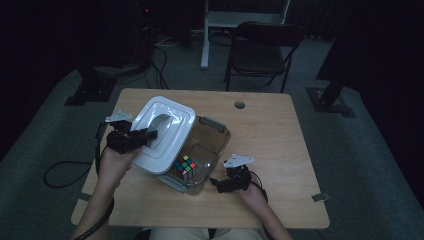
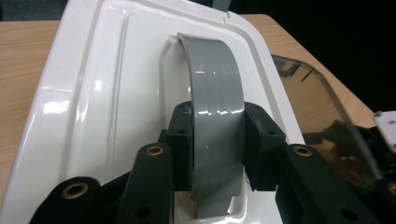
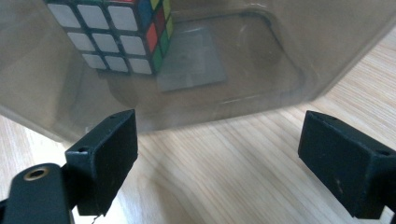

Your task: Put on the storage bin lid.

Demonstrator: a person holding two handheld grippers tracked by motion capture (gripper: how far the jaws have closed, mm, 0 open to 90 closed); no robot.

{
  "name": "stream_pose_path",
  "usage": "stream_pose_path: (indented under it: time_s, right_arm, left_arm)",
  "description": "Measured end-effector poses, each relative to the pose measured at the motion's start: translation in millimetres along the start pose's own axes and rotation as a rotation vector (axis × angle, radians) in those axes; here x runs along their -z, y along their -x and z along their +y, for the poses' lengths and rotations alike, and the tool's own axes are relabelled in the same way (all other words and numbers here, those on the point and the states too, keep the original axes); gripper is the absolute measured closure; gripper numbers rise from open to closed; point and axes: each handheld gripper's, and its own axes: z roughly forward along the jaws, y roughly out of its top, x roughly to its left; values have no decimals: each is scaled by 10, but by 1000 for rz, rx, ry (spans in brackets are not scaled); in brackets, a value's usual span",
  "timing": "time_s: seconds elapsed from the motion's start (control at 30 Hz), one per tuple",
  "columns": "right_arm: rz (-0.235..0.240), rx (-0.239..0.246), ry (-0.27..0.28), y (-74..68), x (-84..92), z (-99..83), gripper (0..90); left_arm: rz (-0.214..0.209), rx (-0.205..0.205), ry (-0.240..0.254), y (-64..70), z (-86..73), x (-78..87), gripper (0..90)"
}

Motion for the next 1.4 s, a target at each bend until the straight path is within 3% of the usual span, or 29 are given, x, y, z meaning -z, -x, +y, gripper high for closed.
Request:
stream_pose_path:
  time_s: [0.27, 0.67, 0.97, 1.4]
  right_arm:
    - [24, -5, 9, -67, -158, 94, 115]
    - [49, -23, 13, -76, -338, 242, 112]
    - [39, 5, 23, -127, -255, 237, 113]
    - [19, -40, 52, 6, -49, 148, 113]
  left_arm:
    - [-50, -39, -18, 173, 90, -133, 683]
    - [-119, -90, -70, 243, 92, -315, 683]
    - [-172, -97, -93, 299, 74, -430, 683]
    - [-203, -98, -136, 270, 54, -552, 682]
